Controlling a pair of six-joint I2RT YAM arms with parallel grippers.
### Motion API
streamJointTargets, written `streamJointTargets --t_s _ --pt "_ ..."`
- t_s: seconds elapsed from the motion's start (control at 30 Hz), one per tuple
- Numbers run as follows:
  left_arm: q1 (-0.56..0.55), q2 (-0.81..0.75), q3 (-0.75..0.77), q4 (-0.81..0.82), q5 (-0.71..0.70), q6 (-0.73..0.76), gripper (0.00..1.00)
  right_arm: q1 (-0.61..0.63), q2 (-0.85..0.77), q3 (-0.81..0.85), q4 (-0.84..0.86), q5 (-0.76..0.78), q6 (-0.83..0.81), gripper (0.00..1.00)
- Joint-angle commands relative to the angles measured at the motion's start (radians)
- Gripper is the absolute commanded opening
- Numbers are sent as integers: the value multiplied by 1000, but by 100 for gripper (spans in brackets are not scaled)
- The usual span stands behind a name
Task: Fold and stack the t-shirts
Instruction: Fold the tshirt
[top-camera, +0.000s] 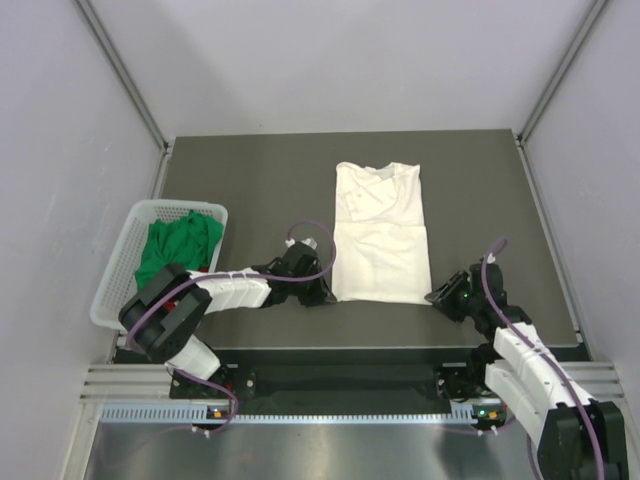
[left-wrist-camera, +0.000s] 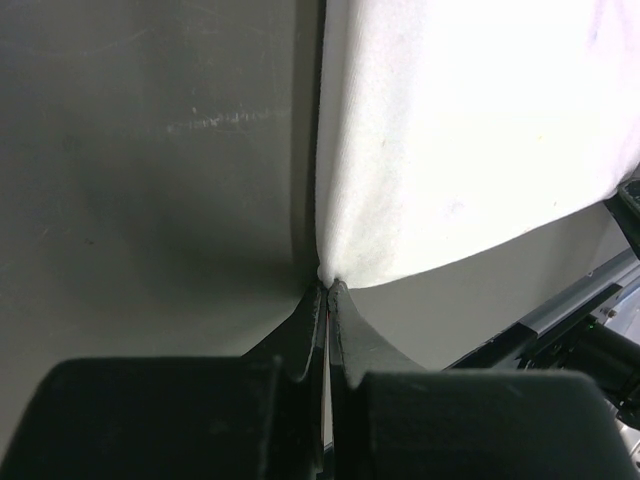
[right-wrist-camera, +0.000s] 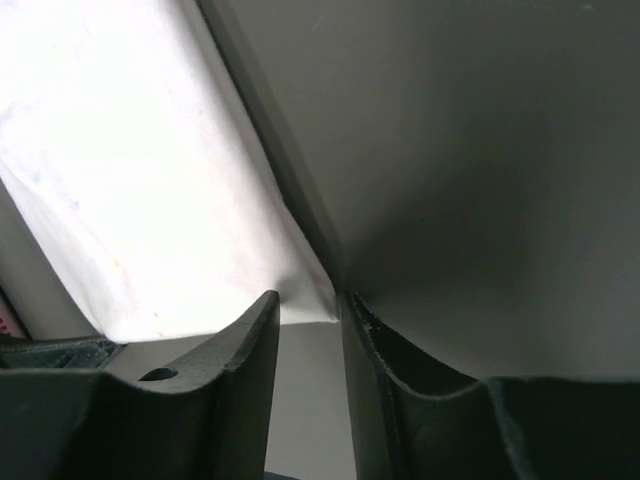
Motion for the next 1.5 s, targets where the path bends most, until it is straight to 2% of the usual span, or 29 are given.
streamJointTargets --t_s 0.0,0.07,0.1,0.13,0.17,0.5,0.83,1.0,1.17,1.27,1.47 --pt "-3 2 -9 22 14 18 0 18 -14 -25 -7 40 24 31" --pt "-3 -3 -10 22 16 16 0 18 -26 -24 -13 57 28 21" --pt "-3 -3 -10 22 17 18 0 18 -32 -22 -15 61 26 9" --pt "-3 -7 -9 21 17 15 0 18 -35 -19 -18 63 23 3" --pt "-3 -10 -7 16 17 16 0 18 -40 -11 -21 66 18 0" --pt "-37 -135 48 -149 -29 -33 0 18 -204 139 -260 104 -112 0" --pt "-180 -245 86 -312 -157 -122 0 19 -328 177 -399 72 -164 0" --pt "-247 -279 100 -380 -234 -162 0 19 -408 252 -516 100 -233 0" --pt "-313 -282 140 -427 -268 -209 0 19 -439 289 -541 49 -250 0" --pt "-313 -274 149 -432 -253 -226 0 18 -433 311 -539 61 -256 0" --pt "-309 -244 256 -531 -362 -202 0 18 -348 341 -476 83 -270 0"
